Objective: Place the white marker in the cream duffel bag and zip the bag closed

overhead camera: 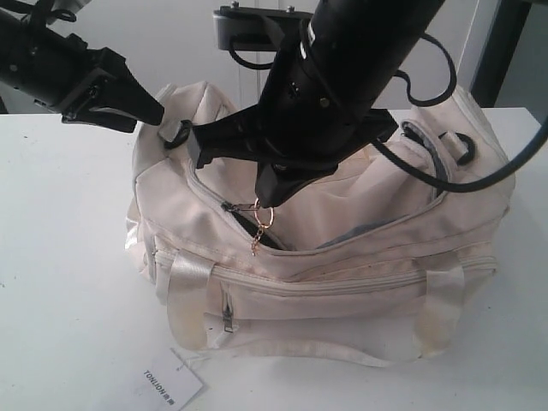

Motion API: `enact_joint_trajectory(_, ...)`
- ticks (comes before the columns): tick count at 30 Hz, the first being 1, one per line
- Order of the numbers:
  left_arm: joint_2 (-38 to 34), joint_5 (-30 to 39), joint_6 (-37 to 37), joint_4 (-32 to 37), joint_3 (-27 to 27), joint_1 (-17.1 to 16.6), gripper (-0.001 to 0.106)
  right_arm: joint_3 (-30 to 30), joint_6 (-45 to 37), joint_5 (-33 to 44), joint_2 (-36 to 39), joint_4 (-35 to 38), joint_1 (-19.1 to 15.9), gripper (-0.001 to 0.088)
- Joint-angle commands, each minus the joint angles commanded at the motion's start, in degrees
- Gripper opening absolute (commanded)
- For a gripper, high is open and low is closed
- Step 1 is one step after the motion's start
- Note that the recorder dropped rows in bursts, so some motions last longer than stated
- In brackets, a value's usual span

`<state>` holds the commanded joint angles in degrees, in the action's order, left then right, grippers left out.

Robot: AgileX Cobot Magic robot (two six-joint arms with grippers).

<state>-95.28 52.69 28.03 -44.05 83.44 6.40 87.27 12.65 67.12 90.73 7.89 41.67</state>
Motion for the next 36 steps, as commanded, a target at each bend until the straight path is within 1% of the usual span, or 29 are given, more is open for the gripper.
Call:
enact_joint_trajectory(4, -0.1, -0.1, 0.0, -0.4, -0.3, 0.0, 0.063, 0.0, 0.1, 0.0, 0.0, 0.0, 0.0, 0.0000)
enact_joint_trajectory(10, -0.1, -2.3, 0.0, -1.5, -3.3, 0.6, 0.063, 0.0, 0.1, -0.3, 0.0, 0.0, 0.0, 0.0000)
enact_joint_trajectory(17, -0.1, -3.7, 0.3, -1.7, -5.2, 1.4, 0.062, 0.0, 0.1, -0.7, 0.0, 0.0, 0.0, 0.0000)
enact_joint_trajectory(20, -0.1, -4.8, 0.4, -1.8, -6.8, 1.5, 0.060, 0.0, 0.1, -1.5, 0.0, 0.0, 0.0, 0.0000)
enact_joint_trajectory(22, -0.1, -5.2, 0.4, -1.9, -7.6, 1.7, 0.054, 0.0, 0.1, -1.5, 0.0, 0.0, 0.0, 0.0000)
enact_joint_trajectory(27, -0.1, -5.6, 0.4, -2.1, -8.0, 1.7, 0.025, 0.0, 0.6, -1.5, 0.0, 0.0, 0.0, 0.0000)
enact_joint_trajectory(32, -0.1, -5.7, 0.9, -2.1, -8.0, 1.7, 0.002, 0.0, 0.8, -1.4, 0.0, 0.0, 0.0, 0.0000)
enact_joint_trajectory(33, -0.1, -5.7, 1.6, -2.1, -8.0, 1.7, 0.000, 0.0, 0.9, -1.4, 0.0, 0.0, 0.0, 0.0000)
enact_joint_trajectory(36, -0.1, -5.7, 2.2, -2.1, -8.0, 1.7, 0.000, 0.0, 1.1, -0.8, 0.0, 0.0, 0.0, 0.0000)
